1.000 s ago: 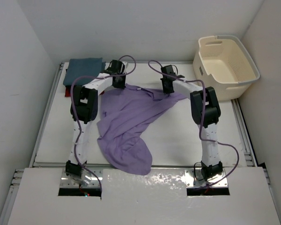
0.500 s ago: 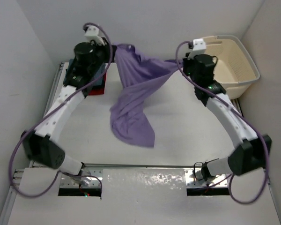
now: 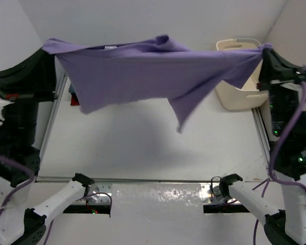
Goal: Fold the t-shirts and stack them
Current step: Flatten out the tshirt
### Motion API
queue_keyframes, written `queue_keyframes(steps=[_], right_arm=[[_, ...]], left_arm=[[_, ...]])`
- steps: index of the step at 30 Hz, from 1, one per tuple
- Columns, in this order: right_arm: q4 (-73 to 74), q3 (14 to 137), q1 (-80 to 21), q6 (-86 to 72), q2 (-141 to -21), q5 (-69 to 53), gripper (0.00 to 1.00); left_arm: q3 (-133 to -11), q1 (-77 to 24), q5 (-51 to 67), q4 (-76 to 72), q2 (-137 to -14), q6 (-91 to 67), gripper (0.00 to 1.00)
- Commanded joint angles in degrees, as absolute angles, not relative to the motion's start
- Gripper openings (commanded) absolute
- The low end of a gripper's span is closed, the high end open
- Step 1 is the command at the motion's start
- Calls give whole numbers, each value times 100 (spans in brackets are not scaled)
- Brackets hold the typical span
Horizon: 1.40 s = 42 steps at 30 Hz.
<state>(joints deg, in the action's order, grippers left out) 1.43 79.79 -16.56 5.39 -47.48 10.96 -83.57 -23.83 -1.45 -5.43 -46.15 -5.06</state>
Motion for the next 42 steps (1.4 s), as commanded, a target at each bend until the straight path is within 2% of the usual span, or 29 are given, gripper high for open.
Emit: queue_keyframes(steps=[1, 6, 11, 14, 17, 20, 23, 24, 28, 29, 30, 31, 32, 33, 34, 35, 42], right_arm=[[299, 8612, -1635, 984, -4658, 1064, 0], [308, 9289, -1643, 1116, -4772, 975, 0], [308, 9440, -1635, 1336, -5342, 1397, 0], [124, 9142, -1635, 1432, -5668, 1686, 0], [-139, 8563, -1626, 1450, -6335, 1845, 0], [-298, 8227, -1547, 1258, -7328, 1662, 0], [-658, 8060, -1328, 986, -8513, 1092, 0], [-624, 8155, -1258, 984, -9239, 907, 0], [-405, 9031, -1248, 844, -10936, 475, 0], [-30, 9253, -1248, 731, -11221, 379, 7], [261, 9429, -1248, 712, -11459, 204, 14], [438, 9587, -1248, 651, -11644, 150, 28], [770, 9745, -1248, 607, -11863, 71, 64], [869, 9756, -1248, 589, -11883, 27, 80], [905, 9695, -1248, 545, -11857, 26, 90], [888, 9451, -1248, 458, -11674, -8, 98], [1116, 7499, -1248, -904, -9988, 394, 99]], left_arm=[[-9032, -2382, 562, -643, -4702, -378, 0], [-9597, -2382, 466, -326, -4781, -299, 0], [-9362, -2382, -43, -290, -4869, -263, 0], [-8870, -2382, -806, -387, -5193, -368, 0], [-8220, -2373, -2071, -334, -5711, -736, 0], [-7368, -2268, -2917, -150, -6291, -1325, 0], [-6541, -2022, -2831, -71, -7020, -1985, 0], [-6391, -1969, -2830, 112, -7510, -2186, 0], [-6994, -1916, -2987, 1131, -8898, -2407, 0], [-7257, -1899, -3101, 1438, -9164, -2460, 2], [-7651, -1898, -3329, 1903, -9532, -2478, 15], [-7777, -1898, -3375, 2046, -9632, -2496, 27], [-7865, -1890, -3253, 2100, -9694, -2487, 52], [-7849, -1898, -3148, 2040, -9686, -2461, 62], [-7814, -1898, -2981, 1943, -9642, -2383, 77], [-7770, -1898, -2675, 1777, -9598, -2338, 99], [-7812, -1898, -1249, 1126, -9806, -1943, 100]])
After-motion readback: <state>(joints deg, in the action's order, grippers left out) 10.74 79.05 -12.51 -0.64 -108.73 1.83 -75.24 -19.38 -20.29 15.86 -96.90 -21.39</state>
